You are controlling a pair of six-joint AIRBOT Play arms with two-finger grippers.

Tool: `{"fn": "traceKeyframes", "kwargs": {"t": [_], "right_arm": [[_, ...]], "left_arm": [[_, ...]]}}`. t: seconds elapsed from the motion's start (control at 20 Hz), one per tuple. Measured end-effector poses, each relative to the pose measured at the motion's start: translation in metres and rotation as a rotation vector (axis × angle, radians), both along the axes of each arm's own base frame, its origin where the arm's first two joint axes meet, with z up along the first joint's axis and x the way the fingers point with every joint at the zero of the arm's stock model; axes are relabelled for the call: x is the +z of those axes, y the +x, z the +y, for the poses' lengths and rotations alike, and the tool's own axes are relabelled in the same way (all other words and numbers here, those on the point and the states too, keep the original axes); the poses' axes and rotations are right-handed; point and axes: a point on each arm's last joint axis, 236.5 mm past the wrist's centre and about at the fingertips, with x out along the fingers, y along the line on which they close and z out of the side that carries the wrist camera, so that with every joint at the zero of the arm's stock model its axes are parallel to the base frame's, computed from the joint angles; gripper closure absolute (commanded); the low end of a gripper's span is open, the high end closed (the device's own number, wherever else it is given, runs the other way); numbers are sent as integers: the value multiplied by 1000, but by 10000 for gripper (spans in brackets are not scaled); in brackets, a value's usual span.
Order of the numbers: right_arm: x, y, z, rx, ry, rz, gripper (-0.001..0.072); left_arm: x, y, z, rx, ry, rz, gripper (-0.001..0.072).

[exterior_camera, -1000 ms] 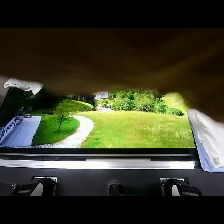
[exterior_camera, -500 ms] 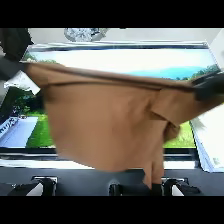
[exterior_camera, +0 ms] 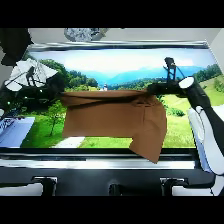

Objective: Fold the shirts.

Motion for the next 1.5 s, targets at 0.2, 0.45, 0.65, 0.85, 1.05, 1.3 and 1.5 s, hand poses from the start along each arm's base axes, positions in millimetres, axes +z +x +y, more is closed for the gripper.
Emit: {"fn": "traceKeyframes", "kwargs": {"t": [0.2, 0.45, 0.65, 0.85, 1.05, 1.3, 1.5], "right_arm": [[-6, 6, 6, -20, 68, 22, 133], [32, -32, -58, 57, -5, 82, 98], [21, -117, -136, 82, -102, 342, 122], [9, -173, -157, 90, -89, 516, 123], [0, -197, -159, 103, -71, 595, 122], [-4, -203, -162, 107, -73, 609, 122], [-6, -201, -163, 104, -79, 602, 122]], "left_arm": [[-15, 3, -7, 7, -71, 50, 219], [-5, -31, 29, -51, -74, 191, 250], [-37, -117, 57, -123, 14, 495, 249], [-74, -181, 49, -144, -15, 682, 249], [-102, -208, 31, -154, -56, 729, 253], [-117, -205, 7, -167, -73, 681, 252], [-123, -202, -5, -189, -53, 662, 459]]}}
